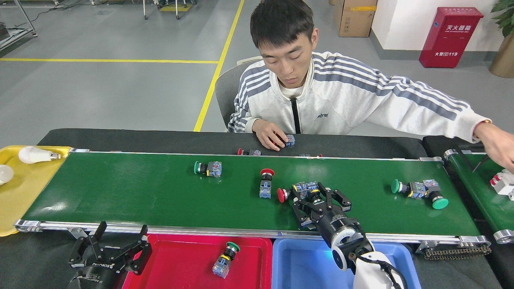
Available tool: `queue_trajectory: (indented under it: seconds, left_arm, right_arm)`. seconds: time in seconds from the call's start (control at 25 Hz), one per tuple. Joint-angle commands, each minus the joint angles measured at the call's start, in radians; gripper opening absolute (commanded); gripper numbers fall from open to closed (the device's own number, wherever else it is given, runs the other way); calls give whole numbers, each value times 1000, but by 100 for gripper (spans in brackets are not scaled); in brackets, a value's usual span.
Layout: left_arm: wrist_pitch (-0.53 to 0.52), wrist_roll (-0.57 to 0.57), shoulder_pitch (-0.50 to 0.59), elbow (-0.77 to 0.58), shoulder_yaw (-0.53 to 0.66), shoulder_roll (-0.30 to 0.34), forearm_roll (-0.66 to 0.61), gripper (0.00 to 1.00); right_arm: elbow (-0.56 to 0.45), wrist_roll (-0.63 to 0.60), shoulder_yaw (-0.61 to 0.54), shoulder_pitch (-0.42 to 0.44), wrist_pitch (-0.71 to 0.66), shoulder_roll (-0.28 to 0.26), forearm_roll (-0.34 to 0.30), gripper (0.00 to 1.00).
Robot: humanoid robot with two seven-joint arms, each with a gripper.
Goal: Pick switch part from conveyor to tray
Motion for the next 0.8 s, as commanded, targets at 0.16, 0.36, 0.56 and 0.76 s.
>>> queue_trajectory:
  seconds: [0.16, 0.36, 0.56, 0.76]
  left_arm:
    - [-3, 7, -14, -14, 3, 4, 4, 100]
    - [-1, 8, -21, -12, 3, 4, 2, 100]
    - [-3, 8, -29, -16, 3, 2, 2, 100]
    - [5, 7, -49, -8, -29, -8, -4, 100]
  right_arm:
    - [-184, -1, 1, 60, -5, -8, -3, 2]
    - [-397, 21, 108, 208, -76, -7, -2, 2]
    - [-416, 4, 213, 276, -231, 33, -3, 99]
    - [-414, -2, 213, 271, -300, 67, -5, 100]
